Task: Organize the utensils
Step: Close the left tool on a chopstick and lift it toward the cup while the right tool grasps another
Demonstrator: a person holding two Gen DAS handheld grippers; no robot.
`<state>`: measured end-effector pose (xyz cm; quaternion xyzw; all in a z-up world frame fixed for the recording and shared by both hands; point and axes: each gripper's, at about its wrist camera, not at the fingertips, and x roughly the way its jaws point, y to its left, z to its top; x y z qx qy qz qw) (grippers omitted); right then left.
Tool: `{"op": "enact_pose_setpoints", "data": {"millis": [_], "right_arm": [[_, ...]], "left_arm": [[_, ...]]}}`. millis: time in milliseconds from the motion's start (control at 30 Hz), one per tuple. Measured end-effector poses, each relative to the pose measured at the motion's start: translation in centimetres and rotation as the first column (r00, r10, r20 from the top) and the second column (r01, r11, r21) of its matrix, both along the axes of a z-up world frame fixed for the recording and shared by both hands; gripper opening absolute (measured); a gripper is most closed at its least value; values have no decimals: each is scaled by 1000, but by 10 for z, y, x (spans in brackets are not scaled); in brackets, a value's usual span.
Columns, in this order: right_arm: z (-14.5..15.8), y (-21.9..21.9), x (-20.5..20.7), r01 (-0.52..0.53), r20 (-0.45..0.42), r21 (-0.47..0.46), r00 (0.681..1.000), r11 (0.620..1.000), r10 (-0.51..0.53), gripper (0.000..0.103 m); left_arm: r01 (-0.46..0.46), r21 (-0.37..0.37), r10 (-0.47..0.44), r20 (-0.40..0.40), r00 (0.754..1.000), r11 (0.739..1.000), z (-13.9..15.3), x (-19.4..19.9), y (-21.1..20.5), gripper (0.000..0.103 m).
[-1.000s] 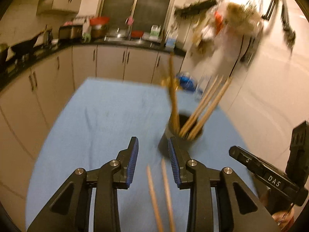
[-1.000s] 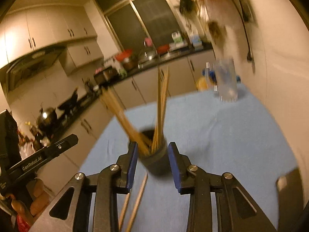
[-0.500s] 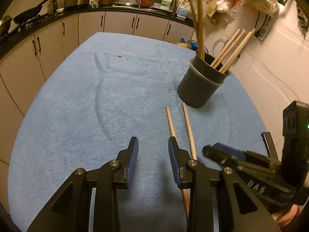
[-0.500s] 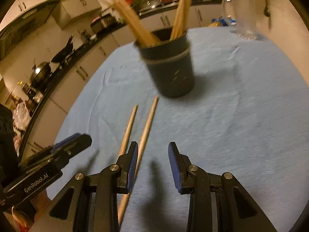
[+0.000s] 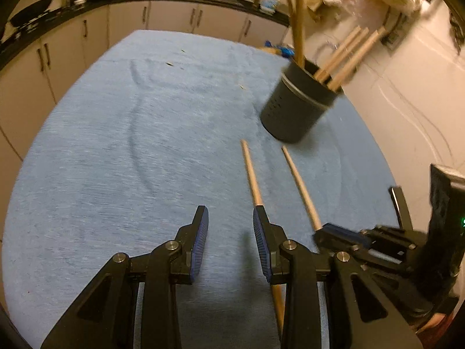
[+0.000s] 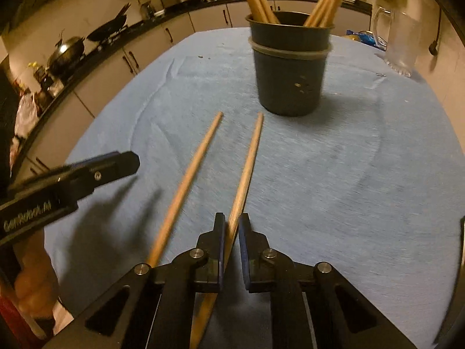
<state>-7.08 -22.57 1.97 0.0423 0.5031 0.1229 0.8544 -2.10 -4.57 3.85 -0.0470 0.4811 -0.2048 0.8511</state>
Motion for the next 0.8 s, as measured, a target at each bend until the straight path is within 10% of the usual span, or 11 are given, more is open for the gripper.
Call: {"op": "enact_pose_setpoints", "data": {"millis": [667, 800], "right_arm": [[-2, -31, 46, 69, -26, -55, 997, 996, -71, 22], [-3, -28, 43, 67, -13, -41, 998, 997, -68, 8]], "left_arm": [[42, 177, -29, -77, 997, 983, -14, 24, -54, 8], [45, 149, -35, -67, 997, 988, -13, 21, -52, 7]]}}
